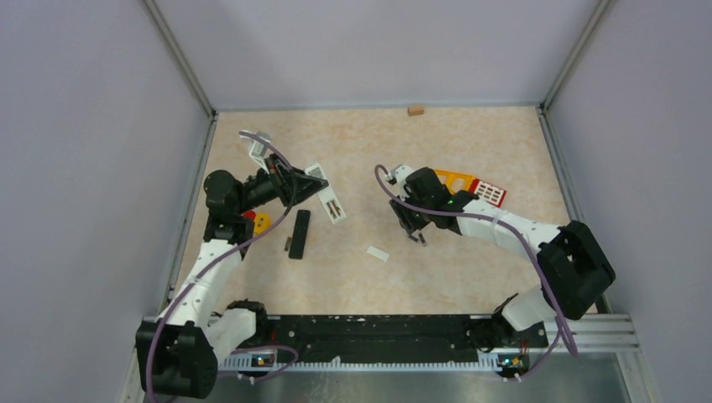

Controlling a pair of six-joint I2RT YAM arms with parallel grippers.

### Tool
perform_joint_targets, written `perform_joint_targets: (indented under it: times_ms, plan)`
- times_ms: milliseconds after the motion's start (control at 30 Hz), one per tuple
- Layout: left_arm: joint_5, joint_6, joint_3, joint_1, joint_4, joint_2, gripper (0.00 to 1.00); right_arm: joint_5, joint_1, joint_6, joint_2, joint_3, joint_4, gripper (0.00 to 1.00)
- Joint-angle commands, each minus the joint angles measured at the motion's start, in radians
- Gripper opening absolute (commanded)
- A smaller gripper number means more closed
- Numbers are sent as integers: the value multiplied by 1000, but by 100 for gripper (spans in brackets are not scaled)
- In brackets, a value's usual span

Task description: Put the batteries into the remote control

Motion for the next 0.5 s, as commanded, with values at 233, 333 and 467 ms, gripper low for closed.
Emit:
perform_joint_targets:
  times_ms: [233,333,467]
  plan:
    - [5,6,11,-3,50,-51,0,-12,-3,-71,123,23,-18,37]
    - [-1,6,10,-3,46,-59,0,-23,-3,-68,140,24,-17,37]
    - [-11,11,11,-3,38,-62,0,-24,-4,-57,165,28,-15,36]
